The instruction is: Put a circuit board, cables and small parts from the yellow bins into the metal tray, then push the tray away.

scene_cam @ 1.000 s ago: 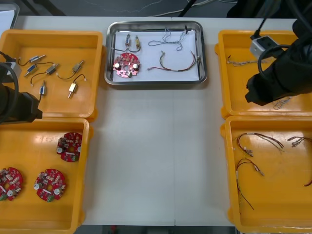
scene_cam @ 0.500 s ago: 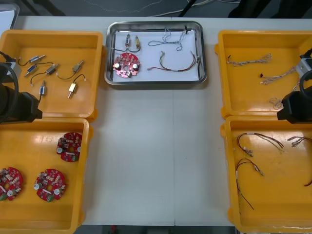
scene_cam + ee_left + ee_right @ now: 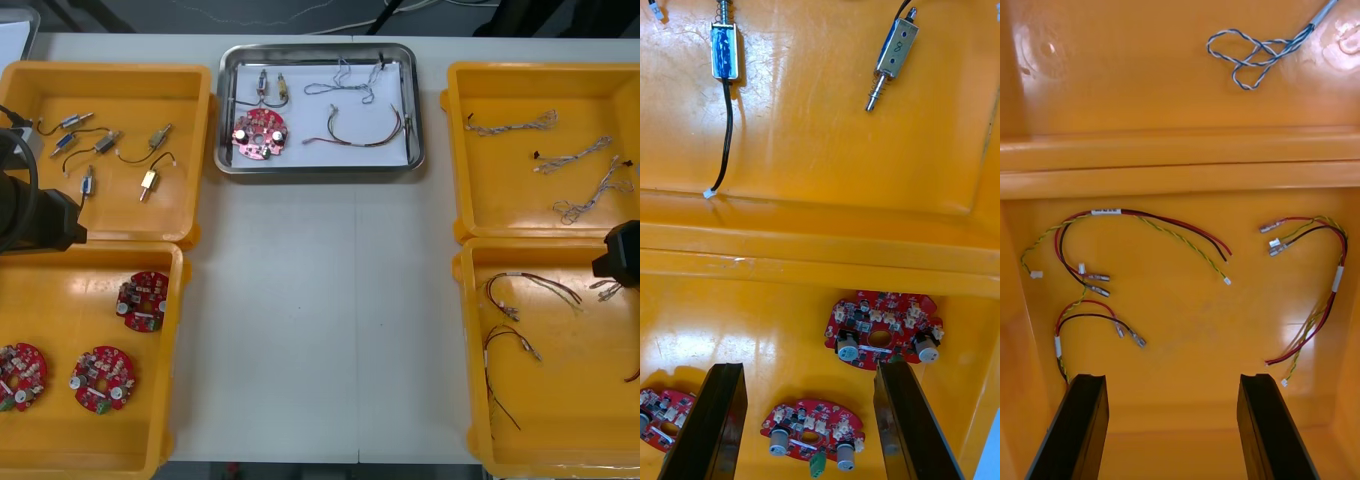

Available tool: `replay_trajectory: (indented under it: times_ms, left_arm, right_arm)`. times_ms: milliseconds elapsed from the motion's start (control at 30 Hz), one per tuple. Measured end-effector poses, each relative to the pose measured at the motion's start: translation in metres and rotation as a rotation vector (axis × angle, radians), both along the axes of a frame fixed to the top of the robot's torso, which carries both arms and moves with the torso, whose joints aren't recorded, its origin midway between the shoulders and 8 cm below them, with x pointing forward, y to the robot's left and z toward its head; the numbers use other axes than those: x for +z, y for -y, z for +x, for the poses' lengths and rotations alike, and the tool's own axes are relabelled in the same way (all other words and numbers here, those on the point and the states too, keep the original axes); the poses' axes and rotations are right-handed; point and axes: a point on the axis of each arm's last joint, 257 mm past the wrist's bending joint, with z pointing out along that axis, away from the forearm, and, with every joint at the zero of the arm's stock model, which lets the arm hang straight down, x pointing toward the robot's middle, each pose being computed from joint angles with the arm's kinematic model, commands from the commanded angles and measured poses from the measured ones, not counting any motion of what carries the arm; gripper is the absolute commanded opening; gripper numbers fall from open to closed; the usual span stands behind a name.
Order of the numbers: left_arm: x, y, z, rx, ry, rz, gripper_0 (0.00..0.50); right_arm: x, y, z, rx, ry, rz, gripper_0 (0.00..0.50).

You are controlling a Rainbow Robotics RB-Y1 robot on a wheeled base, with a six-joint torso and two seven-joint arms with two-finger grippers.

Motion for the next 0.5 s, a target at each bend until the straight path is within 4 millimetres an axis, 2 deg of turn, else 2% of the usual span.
replay_trajectory:
  times_ms: [500]
  left_arm:
    - [0.000,0.000,0.000,0.000,0.000,0.000,0.500]
  right_arm:
    - [-0.022,0.018,-0.013,-0.070,-0.026,-0.028,0.500]
